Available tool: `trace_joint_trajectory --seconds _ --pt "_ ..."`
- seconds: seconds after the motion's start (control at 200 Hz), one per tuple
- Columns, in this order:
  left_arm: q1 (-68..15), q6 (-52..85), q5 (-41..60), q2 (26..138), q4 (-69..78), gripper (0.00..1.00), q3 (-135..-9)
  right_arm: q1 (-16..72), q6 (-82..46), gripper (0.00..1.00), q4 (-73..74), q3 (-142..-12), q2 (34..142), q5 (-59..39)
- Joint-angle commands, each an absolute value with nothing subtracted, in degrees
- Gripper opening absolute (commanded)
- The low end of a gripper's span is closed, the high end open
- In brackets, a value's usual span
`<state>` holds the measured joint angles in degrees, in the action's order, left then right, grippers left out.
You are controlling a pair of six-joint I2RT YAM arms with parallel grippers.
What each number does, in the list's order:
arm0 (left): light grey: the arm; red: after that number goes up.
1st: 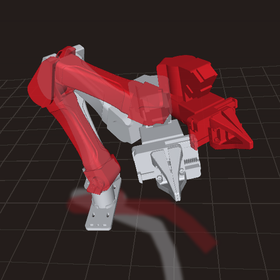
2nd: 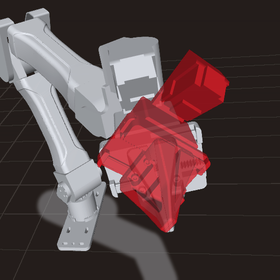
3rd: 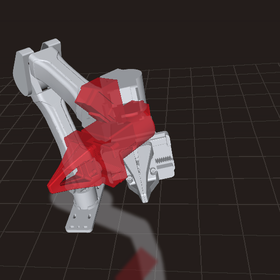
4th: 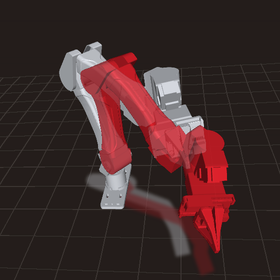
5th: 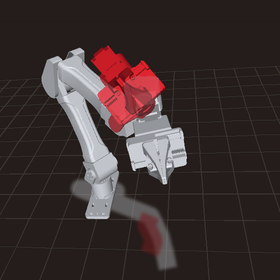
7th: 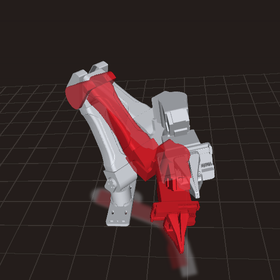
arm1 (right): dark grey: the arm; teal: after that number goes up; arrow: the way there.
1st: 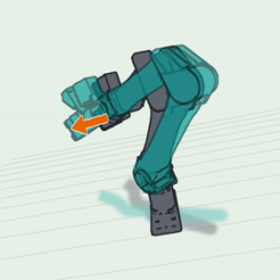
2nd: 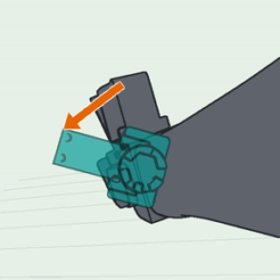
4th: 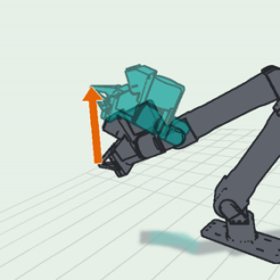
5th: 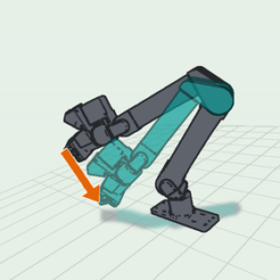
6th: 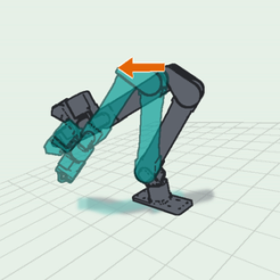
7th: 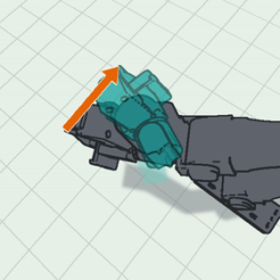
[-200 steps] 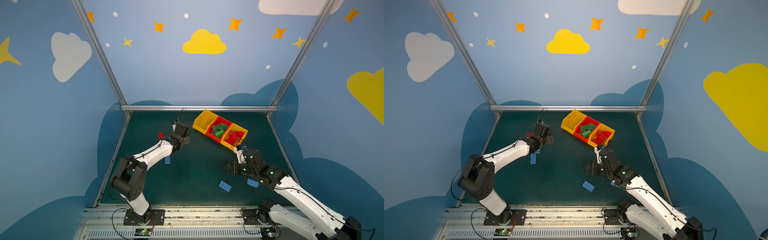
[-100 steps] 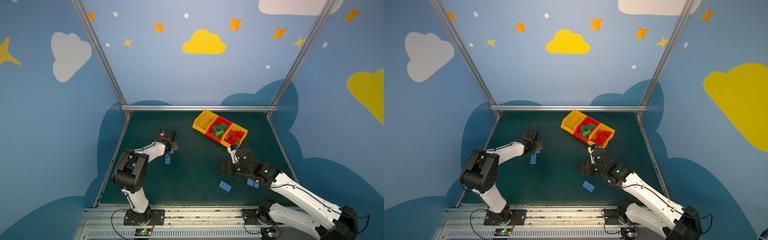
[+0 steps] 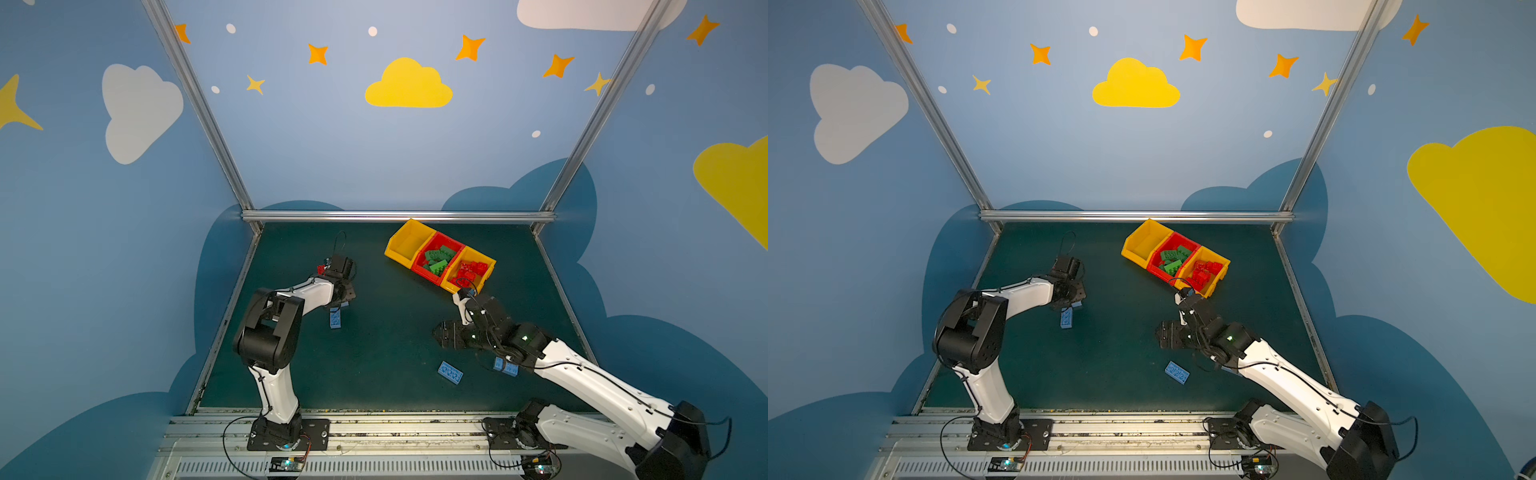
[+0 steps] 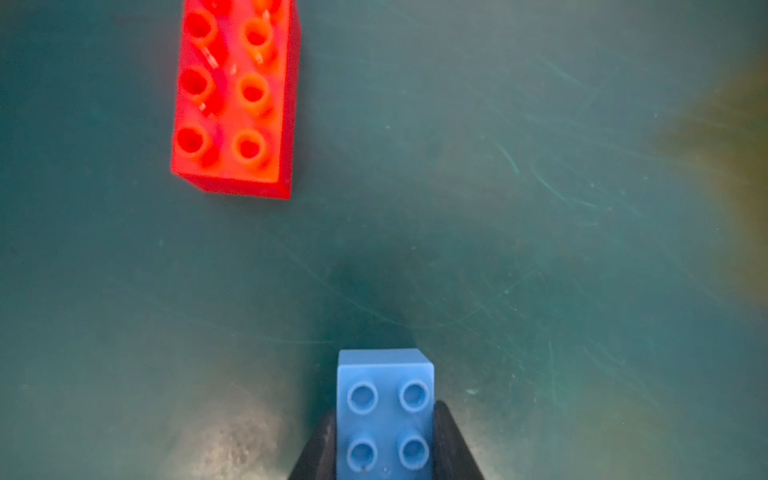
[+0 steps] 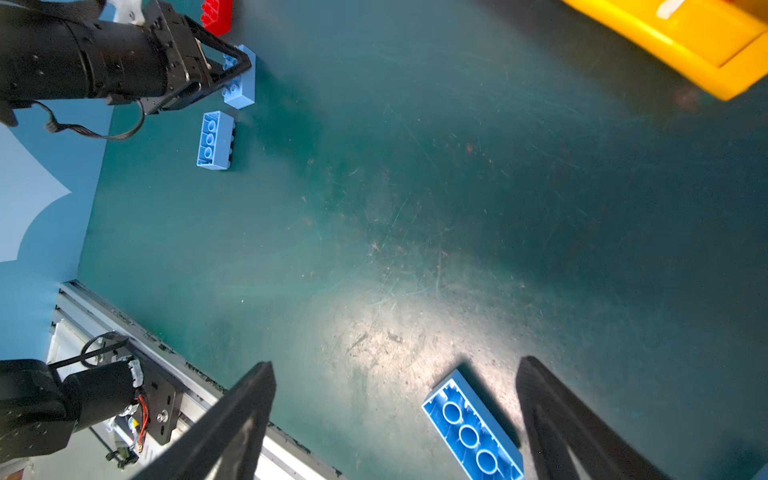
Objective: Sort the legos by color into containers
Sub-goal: 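Carry the light blue brick with the left gripper toward the yellow bin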
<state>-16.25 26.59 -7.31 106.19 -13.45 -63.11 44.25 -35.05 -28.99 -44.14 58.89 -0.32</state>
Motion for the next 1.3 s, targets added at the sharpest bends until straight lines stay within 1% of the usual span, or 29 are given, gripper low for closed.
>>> trace_joint_trajectory --seconds 0.0,0.09,0.175,0.42,0.591,0.731,0.951,1.126,1.296 --pt "-16.96 25.81 -7.15 106.90 -16.99 0.22 -65.98 44.13 -33.95 0.89 -28.84 -45.88 58.89 1.38" --pt "-18.11 25.37 -7.85 107.30 -18.92 0.17 -68.49 43.62 -33.45 0.89 -28.87 -45.92 58.84 1.54" --pt "-19.08 24.78 -8.55 107.93 -20.63 0.16 -71.01 42.73 -33.20 0.89 -28.83 -45.81 58.65 1.49" --pt "-21.75 23.75 -9.84 110.84 -24.96 0.14 -79.58 39.71 -32.53 0.89 -27.98 -44.81 57.70 0.01" --pt "-23.74 21.34 -6.56 114.26 -25.26 0.14 -88.94 37.51 -31.95 0.89 -28.07 -44.79 56.98 -1.47" --pt "-25.71 16.87 -2.73 120.81 -23.87 0.16 -100.08 35.59 -31.38 0.89 -28.90 -44.70 56.12 -2.06" --pt "-27.62 12.25 -0.37 133.39 -25.85 0.17 -120.34 32.61 -30.87 0.89 -28.66 -45.26 57.23 -4.56" --pt "-28.56 11.60 0.41 139.59 -22.69 0.18 -128.14 31.56 -29.97 0.89 -28.83 -47.44 60.13 -5.94" --pt "-28.57 11.10 -0.69 145.11 -21.49 0.19 -134.62 30.95 -30.01 0.89 -28.99 -47.90 60.72 -6.04"
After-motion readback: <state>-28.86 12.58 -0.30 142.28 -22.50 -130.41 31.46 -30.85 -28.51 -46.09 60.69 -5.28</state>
